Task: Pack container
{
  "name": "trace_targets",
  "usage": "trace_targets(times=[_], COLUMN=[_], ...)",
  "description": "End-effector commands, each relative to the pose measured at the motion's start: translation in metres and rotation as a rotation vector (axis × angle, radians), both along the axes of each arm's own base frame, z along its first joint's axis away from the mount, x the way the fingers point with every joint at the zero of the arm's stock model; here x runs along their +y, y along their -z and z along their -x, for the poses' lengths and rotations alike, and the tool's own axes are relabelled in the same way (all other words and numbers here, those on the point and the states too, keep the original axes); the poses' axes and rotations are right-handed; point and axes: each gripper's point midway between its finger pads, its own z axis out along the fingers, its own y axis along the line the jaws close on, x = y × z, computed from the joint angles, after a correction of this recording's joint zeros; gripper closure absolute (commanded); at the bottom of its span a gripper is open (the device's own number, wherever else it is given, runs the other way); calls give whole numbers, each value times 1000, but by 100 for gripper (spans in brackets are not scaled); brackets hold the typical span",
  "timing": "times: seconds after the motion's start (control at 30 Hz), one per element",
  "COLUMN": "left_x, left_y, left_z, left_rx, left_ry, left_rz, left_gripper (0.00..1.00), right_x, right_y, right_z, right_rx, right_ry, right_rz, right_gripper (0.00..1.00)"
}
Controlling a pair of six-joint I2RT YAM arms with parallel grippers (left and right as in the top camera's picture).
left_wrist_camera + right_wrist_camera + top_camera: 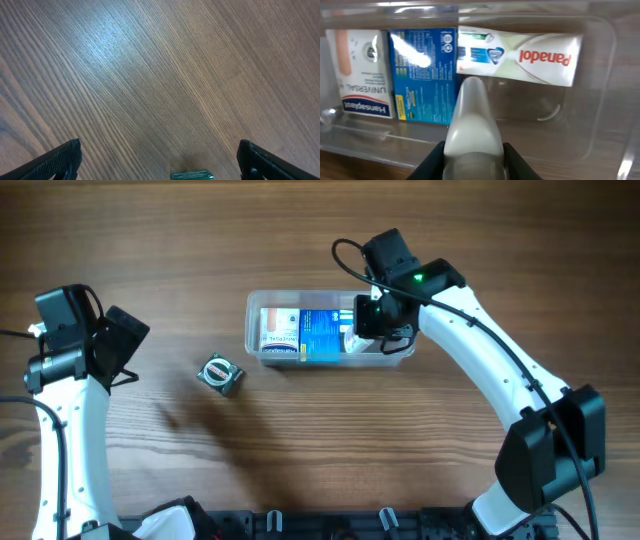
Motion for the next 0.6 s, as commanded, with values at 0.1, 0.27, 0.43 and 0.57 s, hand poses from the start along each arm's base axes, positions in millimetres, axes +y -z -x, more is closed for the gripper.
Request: trace_targets(times=[0.1,0.27,0.43,0.57], left_x=[4,4,4,4], left_y=[-4,-4,-4,-4], left_z=[2,2,2,2], left_rx=[-13,-13,-13,-13], left_ry=[-22,-22,-22,-22], left_rz=[-11,-11,-11,-11], left_gripper=[0,0,0,0], right_x=[-3,5,16,17], right_y=[5,10,22,23], right_z=[0,4,6,3], right_rx=[3,14,26,17], right_ry=[23,2,-28,-26], right_rz=[33,39,47,45], right_gripper=[96,96,96,96])
